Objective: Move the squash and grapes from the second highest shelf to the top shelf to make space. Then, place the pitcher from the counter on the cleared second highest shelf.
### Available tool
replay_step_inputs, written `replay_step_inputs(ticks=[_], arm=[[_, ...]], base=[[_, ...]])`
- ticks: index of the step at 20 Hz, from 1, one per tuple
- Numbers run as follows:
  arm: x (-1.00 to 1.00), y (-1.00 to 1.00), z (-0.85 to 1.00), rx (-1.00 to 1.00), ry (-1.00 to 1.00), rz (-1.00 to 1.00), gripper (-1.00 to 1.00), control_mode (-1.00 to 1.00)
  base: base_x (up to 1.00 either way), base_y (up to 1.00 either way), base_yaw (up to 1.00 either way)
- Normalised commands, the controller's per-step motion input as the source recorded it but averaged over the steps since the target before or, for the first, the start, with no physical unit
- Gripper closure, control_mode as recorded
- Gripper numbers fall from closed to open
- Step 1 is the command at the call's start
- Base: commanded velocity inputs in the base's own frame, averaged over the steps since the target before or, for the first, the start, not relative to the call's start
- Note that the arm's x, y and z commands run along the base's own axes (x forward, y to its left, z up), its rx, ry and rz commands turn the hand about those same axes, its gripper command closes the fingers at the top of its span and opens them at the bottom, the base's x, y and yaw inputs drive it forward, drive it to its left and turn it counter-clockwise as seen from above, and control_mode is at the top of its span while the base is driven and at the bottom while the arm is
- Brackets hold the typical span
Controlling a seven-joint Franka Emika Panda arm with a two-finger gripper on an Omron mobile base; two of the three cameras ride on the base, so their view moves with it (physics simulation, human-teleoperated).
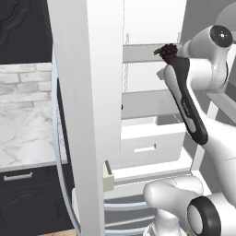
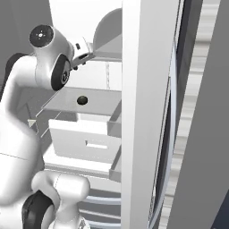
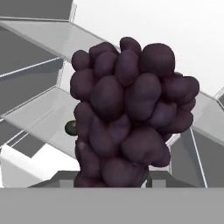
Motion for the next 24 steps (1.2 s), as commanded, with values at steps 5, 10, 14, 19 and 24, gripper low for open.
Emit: replay_step_inputs(ticks=[5,10,14,19,24], arm=[[0.57,-0.33,0.02,0.01,0.01,0.0,1.0,-1.0],[0.91,-0.12,-0.07,0.0,0.06,0.0,1.0,-1.0],[1.0,0.0,-0.17,0.0,0.08,0.0,1.0,-1.0],[1.0,0.0,-0.09,0.0,0.06,0.0,1.0,-1.0],[0.99,-0.02,0.0,0.0,0.04,0.0,1.0,-1.0]], base=[[0.0,0.0,0.0],[0.0,0.0,0.0],[0.0,0.0,0.0],[0.0,0.0,0.0],[0.0,0.0,0.0]])
